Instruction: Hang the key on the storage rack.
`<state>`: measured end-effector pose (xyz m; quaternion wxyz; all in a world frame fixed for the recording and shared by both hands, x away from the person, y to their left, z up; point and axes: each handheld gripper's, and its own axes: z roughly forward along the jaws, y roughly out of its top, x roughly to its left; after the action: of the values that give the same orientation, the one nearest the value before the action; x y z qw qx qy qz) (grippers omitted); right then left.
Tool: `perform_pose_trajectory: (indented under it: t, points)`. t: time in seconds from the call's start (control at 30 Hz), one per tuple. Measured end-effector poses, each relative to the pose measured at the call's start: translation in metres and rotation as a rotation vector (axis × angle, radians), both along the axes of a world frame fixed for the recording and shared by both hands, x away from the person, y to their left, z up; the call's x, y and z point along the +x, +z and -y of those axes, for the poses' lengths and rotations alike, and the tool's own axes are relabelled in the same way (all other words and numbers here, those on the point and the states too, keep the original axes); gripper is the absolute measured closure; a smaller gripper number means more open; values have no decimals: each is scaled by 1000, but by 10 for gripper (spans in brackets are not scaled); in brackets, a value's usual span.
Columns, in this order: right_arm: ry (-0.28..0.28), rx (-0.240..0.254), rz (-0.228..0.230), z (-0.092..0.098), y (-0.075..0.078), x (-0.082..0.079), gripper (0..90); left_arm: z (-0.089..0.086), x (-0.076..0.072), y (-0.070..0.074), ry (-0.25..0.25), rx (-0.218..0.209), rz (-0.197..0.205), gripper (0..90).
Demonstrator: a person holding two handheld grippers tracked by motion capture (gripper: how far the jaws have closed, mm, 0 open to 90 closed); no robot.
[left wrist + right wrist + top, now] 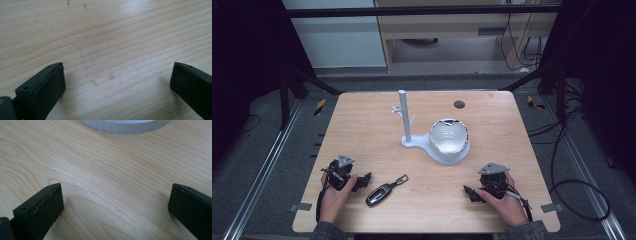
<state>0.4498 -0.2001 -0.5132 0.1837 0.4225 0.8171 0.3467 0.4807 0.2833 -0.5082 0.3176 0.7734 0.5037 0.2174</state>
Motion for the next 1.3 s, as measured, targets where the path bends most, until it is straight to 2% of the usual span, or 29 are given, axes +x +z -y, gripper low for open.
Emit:
perform_pose_trajectory:
  t: [0.1,0.2,0.23,0.3,0.47,0.53,0.63,0.7,0.9,1.0,1.13,1.23,1.3]
  points:
    - [-2,0,0,0,0,0,4,-2,-1,1,-26,1,-8,0]
    - [-4,-1,0,0,0,0,4,-2,-5,7,-47,-15,-10,59]
    - [-4,1,-1,0,0,0,4,-1,-7,10,-54,-8,-6,57]
    - [-5,0,0,0,0,0,4,3,-14,16,-62,14,14,58]
    - [-5,0,0,0,0,0,4,12,-33,30,-101,-16,69,60]
    - [-5,0,0,0,0,0,4,16,-37,36,-124,-27,75,61]
    - [-5,-1,0,0,0,0,4,26,-41,46,-161,-20,36,72]
    - [-5,-1,0,0,0,0,4,34,-43,53,-182,21,17,72]
    - [-5,-1,0,0,0,0,4,53,-42,72,-259,95,-106,72]
    - [-5,0,1,0,0,0,4,60,-39,72,-298,131,-164,72]
    - [-6,0,0,-1,0,0,4,68,-35,64,-348,183,-238,83]
    - [-4,0,1,0,0,0,4,75,-34,56,-365,219,-277,93]
    - [-5,0,1,0,0,0,4,79,-34,52,-370,224,-290,101]
